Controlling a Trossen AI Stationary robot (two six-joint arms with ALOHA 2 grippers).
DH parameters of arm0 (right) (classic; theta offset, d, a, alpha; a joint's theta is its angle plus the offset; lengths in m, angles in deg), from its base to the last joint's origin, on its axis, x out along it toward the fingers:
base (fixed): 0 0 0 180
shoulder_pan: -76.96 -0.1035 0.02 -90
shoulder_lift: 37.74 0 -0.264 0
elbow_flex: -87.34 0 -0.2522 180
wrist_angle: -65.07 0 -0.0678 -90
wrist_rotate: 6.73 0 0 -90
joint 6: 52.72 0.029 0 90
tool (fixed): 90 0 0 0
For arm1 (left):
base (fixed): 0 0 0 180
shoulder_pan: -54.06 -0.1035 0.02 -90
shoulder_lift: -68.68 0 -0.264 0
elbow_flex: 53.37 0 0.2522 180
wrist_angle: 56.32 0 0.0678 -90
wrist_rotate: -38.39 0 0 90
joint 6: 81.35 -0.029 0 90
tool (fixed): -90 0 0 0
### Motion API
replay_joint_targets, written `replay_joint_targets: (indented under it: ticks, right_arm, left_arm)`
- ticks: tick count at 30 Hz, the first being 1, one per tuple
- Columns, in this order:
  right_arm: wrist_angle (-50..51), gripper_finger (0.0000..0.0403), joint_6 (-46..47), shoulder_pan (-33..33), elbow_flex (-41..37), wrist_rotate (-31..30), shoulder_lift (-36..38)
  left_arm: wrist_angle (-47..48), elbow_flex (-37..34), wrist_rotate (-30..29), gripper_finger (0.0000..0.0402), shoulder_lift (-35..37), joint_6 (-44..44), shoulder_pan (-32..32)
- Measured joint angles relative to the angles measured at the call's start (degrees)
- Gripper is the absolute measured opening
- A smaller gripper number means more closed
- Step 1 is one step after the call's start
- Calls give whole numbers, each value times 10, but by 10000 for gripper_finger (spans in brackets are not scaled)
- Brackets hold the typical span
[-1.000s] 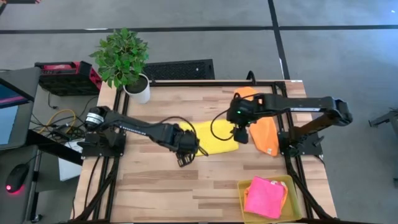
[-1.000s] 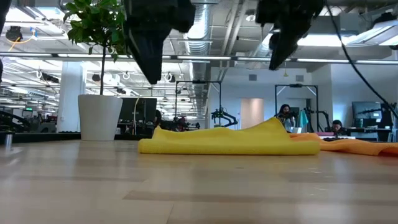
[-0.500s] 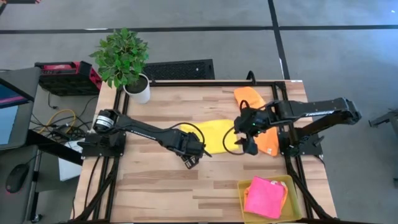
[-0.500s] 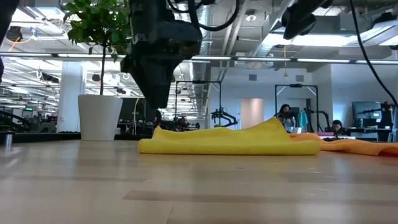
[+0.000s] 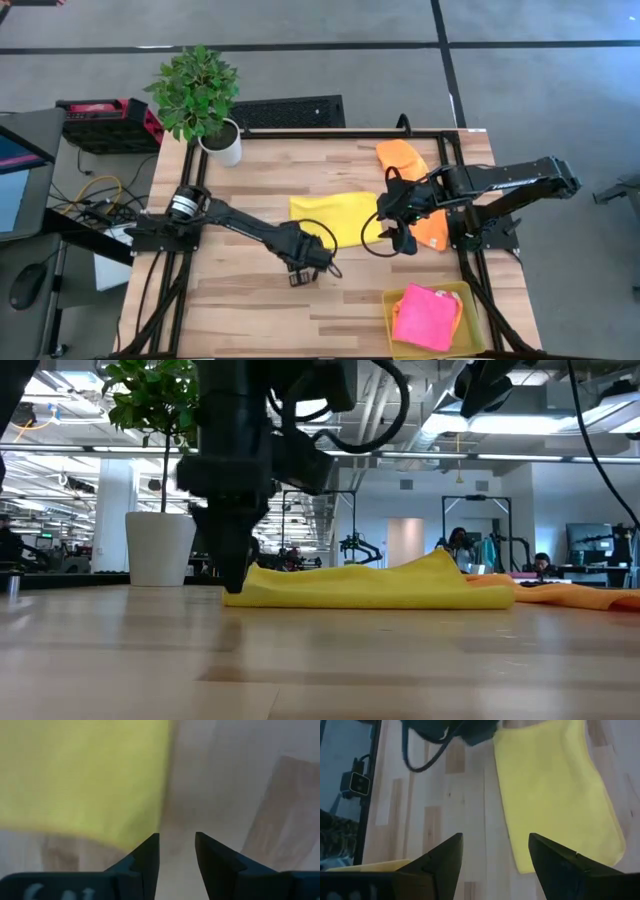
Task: Fold microfiber towels
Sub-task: Fold the yellow microfiber cloth
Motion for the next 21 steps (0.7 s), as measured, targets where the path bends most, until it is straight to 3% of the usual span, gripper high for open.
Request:
replay_joint_targets:
  ticks: [8,21]
  right_arm:
    - [0,249,0,4,0,0,0]
    - [-4,249,-1,4,0,0,0]
  left_arm:
    - [19,0,-132,118,-8,-39,27]
    - [-6,-29,-98,118,-11,-67,6]
